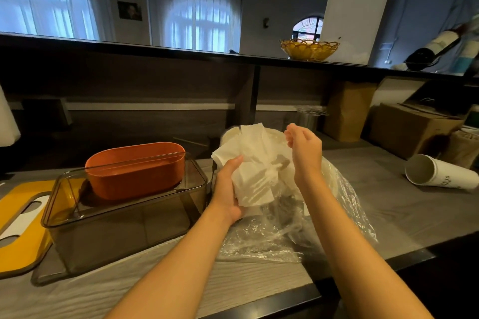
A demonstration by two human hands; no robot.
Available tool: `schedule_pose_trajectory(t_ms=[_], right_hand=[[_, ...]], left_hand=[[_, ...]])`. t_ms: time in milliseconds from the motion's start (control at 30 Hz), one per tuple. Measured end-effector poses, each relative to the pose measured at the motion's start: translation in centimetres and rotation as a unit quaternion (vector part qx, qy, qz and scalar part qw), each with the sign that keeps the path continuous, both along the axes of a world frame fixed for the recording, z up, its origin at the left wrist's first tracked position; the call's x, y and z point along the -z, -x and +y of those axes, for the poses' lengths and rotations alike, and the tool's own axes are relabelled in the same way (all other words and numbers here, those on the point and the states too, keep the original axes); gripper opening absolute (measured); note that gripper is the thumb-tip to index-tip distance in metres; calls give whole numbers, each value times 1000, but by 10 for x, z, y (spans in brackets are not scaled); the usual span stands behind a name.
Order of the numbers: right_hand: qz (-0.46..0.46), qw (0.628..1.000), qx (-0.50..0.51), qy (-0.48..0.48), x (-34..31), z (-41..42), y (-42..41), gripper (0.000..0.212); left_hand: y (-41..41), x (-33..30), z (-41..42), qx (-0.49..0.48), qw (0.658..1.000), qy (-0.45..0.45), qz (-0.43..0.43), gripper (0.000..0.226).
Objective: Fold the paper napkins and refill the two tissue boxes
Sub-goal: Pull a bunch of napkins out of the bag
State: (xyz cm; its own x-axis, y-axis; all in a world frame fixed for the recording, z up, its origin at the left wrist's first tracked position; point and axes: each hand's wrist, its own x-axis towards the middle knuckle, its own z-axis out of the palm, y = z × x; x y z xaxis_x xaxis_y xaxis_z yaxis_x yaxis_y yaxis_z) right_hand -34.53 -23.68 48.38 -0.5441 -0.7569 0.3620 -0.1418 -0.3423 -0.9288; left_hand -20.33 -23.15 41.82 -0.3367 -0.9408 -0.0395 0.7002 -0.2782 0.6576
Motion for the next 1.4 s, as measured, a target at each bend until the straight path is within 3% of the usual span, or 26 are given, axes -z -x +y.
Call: schedule_pose_trajectory(t_ms=[100,233,433,600,733,900,1000,1067,1200,1400], right_hand=[[-46,997,-15,-65,-2,-8,-7,42],[-145,963,-180,-136,11,-7,-6,66],[-117,949,-270,-113,14,2,16,51],[-209,917,-297,-167,13,10,21,52],[-263,879,-339,-208,11,12,21,62],[-258,896,-346,-101,10,12,22,42],[-134,940,-299,-90,12,12,23,32],[-106,958,-242,-111,11,15,20,20],[-89,977,-174,-83,12,14,17,14],[-145,985,-85,-36,9,12,17,12]], left_hand=[[-3,0,0,15,999,7,37,43],[-4,-1,1,42,998,28,40,47],[-2,1,-1,55,997,53,-13,55],[-3,1,1,89,994,64,-28,51],[-5,1,-1,79,995,60,-24,69],[-2,0,0,65,996,51,-42,65],[-1,0,0,58,995,54,-63,66],[0,0,0,56,994,61,-77,66],[0,0,1,53,993,67,-79,60],[2,0,-1,43,995,45,-81,47]])
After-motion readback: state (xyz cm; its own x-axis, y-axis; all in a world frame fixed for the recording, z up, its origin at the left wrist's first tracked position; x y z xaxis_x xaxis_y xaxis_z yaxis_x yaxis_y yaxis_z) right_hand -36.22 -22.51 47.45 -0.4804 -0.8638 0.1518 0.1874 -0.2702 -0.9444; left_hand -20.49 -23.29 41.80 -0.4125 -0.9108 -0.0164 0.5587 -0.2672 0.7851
